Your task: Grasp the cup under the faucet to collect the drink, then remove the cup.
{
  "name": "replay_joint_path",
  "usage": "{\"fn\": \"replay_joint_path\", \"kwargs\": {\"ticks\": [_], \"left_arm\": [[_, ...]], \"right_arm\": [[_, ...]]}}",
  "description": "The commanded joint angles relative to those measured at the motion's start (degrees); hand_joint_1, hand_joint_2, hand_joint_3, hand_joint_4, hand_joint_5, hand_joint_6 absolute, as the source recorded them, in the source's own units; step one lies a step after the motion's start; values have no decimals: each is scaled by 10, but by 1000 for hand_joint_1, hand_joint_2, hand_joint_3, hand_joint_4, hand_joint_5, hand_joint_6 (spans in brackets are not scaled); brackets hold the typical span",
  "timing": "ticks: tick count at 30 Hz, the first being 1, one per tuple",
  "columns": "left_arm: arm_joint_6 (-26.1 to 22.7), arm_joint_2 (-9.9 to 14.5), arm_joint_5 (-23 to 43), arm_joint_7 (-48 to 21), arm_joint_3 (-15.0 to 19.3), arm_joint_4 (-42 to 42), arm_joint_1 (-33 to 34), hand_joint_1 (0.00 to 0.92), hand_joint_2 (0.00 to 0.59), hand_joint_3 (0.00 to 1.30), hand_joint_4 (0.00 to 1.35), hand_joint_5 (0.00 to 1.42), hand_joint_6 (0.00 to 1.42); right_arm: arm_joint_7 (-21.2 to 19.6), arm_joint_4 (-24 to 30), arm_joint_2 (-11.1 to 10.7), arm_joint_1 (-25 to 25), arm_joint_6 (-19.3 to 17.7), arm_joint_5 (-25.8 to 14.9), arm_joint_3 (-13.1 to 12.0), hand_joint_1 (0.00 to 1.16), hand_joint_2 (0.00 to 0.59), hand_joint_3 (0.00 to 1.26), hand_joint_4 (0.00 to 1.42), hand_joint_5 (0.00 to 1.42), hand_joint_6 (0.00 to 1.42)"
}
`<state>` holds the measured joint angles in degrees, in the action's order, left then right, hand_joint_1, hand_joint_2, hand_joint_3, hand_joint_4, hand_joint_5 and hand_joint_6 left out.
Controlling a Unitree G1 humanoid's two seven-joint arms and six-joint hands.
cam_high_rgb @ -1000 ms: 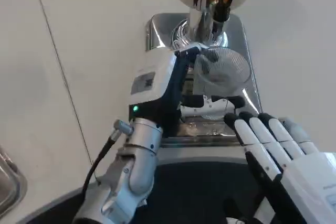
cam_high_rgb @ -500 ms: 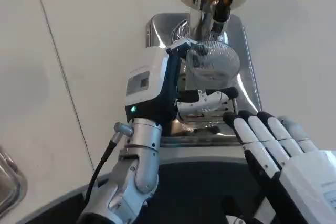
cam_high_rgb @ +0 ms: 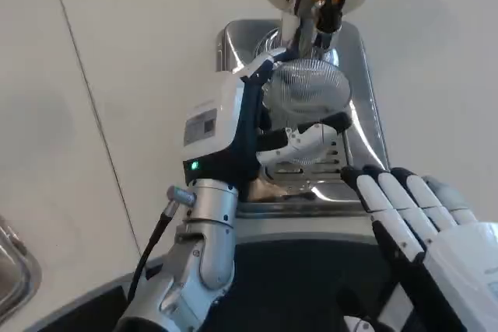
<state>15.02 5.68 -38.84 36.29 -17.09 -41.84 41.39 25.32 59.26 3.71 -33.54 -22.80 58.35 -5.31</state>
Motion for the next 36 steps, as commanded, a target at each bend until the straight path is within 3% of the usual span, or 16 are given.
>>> {"fn": "replay_joint_path", "kwargs": {"ticks": [1, 5, 8, 11, 15, 20, 28, 30, 32, 36], "left_arm": [[12, 1, 4, 3, -7, -1, 4, 235, 6, 297, 363, 846, 1151], [22, 11, 11, -9, -5, 10, 1, 181, 0, 216, 245, 695, 946], [27, 19, 20, -21, -2, 22, -3, 127, 0, 112, 118, 502, 633], [28, 35, 29, -35, 3, 45, -10, 93, 0, 71, 64, 413, 473], [22, 54, 43, -54, 20, 84, -26, 57, 0, 29, 7, 343, 383], [12, 100, 72, -100, 60, 162, -69, 12, 0, 0, 0, 217, 254], [-14, 169, 98, -195, 126, 346, -205, 0, 14, 0, 0, 73, 104], [-25, 194, 77, -216, 138, 398, -244, 0, 63, 0, 0, 17, 52], [-36, 231, 41, -243, 149, 457, -287, 0, 66, 0, 0, 1, 4], [-48, 280, -22, -279, 162, 530, -341, 0, 70, 0, 0, 0, 0]], "right_arm": [[8, 7, 0, 6, 3, -6, 3, 451, 535, 0, 0, 0, 16], [11, 7, -1, 8, 6, -5, 6, 451, 535, 0, 0, 0, 21], [10, 7, 0, 8, 5, -4, 10, 452, 535, 0, 0, 0, 25], [9, 7, 0, 11, 6, -1, 16, 452, 535, 0, 0, 0, 28], [7, 7, 0, 11, 6, 0, 18, 452, 535, 0, 0, 0, 30], [0, 7, -2, 4, 5, -3, 18, 452, 535, 0, 0, 0, 31], [-15, 7, 12, -8, 0, -7, 26, 448, 528, 0, 0, 0, 32], [-22, 7, 16, -17, 0, -8, 28, 447, 527, 0, 0, 0, 32], [-28, 7, 18, -26, 4, -9, 30, 446, 527, 0, 0, 0, 32], [-32, 7, 20, -32, 15, -15, 31, 444, 526, 0, 0, 0, 33]]}}
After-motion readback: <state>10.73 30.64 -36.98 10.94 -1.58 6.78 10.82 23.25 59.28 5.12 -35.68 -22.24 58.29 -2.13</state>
